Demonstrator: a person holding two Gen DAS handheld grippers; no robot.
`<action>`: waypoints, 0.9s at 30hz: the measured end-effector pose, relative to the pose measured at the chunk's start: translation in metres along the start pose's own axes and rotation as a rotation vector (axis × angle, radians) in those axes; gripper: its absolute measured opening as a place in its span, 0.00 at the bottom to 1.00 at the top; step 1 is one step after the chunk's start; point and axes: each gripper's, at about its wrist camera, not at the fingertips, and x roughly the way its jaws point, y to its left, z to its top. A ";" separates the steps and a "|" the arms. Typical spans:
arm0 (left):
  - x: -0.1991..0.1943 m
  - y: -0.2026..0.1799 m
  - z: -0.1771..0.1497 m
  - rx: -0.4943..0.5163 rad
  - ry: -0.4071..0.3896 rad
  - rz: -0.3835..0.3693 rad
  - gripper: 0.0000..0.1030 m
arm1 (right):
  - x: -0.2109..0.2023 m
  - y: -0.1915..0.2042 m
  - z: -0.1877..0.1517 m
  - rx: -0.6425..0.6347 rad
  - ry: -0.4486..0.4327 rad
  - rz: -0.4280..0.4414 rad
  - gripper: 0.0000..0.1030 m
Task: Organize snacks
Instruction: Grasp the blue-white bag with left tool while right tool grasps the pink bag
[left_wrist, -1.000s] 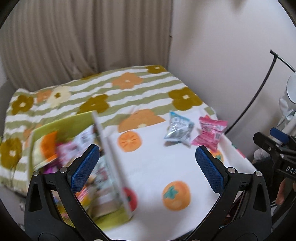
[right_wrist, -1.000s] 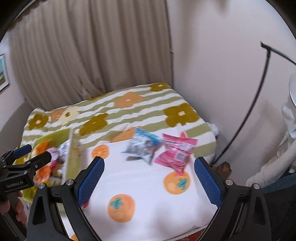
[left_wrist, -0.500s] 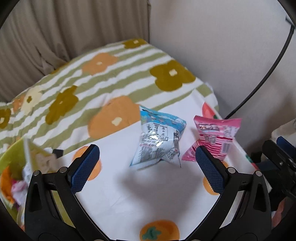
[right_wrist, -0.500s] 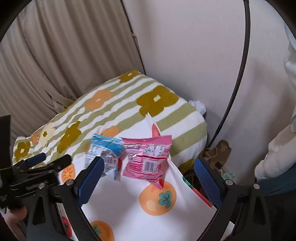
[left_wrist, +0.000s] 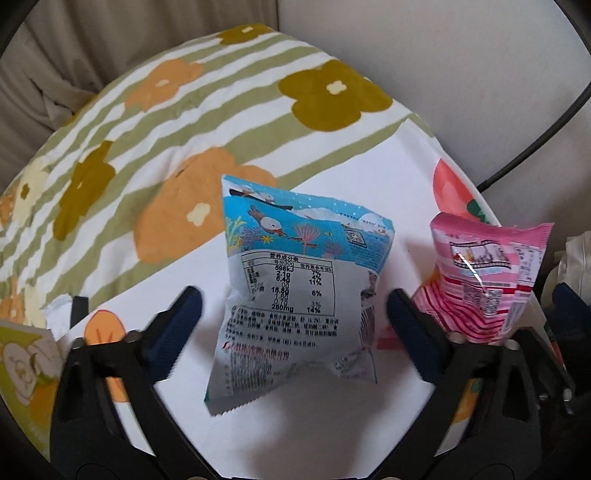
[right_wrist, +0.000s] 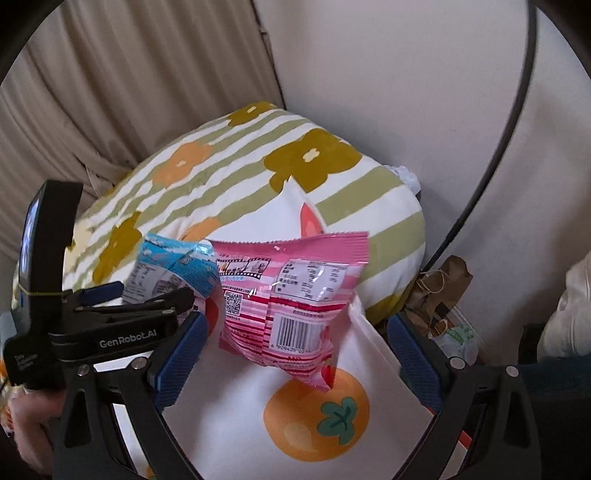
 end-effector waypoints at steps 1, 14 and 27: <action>0.003 0.001 0.000 0.000 0.009 -0.006 0.81 | 0.003 0.002 0.000 -0.006 0.002 -0.002 0.94; 0.009 0.008 -0.001 0.007 0.006 -0.033 0.58 | 0.033 0.015 0.005 -0.053 -0.014 -0.038 0.93; 0.005 0.016 -0.007 -0.027 0.016 0.001 0.58 | 0.057 0.025 0.003 -0.153 -0.009 -0.071 0.78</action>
